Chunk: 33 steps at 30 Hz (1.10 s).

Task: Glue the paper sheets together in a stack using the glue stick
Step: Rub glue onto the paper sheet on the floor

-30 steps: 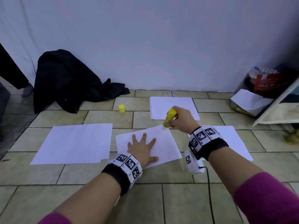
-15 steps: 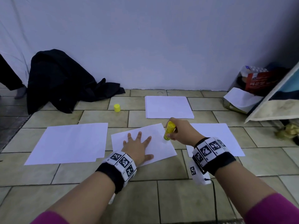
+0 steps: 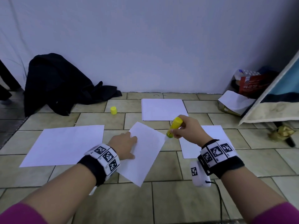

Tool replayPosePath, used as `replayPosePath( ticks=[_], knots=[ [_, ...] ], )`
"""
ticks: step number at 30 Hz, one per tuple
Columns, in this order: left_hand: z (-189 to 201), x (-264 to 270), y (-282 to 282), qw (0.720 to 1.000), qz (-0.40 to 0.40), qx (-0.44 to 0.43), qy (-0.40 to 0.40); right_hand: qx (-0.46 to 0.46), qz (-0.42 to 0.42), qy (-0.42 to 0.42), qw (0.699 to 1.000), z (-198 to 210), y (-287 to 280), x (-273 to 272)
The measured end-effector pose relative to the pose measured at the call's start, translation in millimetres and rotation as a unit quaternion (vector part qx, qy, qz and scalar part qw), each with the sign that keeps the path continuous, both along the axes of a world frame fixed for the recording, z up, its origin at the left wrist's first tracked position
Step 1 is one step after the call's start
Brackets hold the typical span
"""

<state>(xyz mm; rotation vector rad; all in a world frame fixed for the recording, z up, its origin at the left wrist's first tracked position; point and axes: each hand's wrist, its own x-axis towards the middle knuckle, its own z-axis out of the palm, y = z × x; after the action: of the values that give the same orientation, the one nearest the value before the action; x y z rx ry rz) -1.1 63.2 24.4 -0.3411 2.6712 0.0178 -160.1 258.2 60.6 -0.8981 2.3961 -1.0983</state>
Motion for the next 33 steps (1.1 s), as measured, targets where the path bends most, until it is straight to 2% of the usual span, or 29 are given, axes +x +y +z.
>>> replayPosePath(
  ticks=[3,6,9,14,17,24,28,33],
  knots=[
    [-6.2,2.6,3.2,0.999,-0.028,0.033,0.030,-0.037,-0.043,-0.028,0.998,-6.3,-11.0,-3.9],
    [-8.1,4.1,6.5,0.997,-0.067,0.038,0.015,-0.041,-0.068,-0.043,0.996,-15.6,-23.1,-4.7],
    [-4.2,3.0,9.1,0.999,-0.039,0.011,0.013,-0.044,-0.083,-0.051,0.994,-20.8,-36.5,-4.0],
    [-4.8,5.5,4.8,0.999,-0.002,0.043,0.032,-0.052,-0.085,-0.050,0.994,-25.9,-62.3,3.5],
    [-7.8,3.2,4.7,0.998,0.017,0.062,0.025,-0.052,-0.059,-0.035,0.996,-27.2,-79.3,9.4],
    [-7.4,-1.3,3.2,0.996,0.040,0.075,0.028,0.035,0.023,-0.005,0.999,-17.5,-106.4,14.0],
    [-8.4,0.9,2.9,0.996,0.038,0.075,0.030,0.130,0.098,0.056,0.985,-6.3,-94.3,16.9],
    [-8.2,1.4,1.7,0.997,0.026,0.067,0.026,0.174,0.134,0.076,0.973,-3.5,-55.7,26.4]
  ],
)
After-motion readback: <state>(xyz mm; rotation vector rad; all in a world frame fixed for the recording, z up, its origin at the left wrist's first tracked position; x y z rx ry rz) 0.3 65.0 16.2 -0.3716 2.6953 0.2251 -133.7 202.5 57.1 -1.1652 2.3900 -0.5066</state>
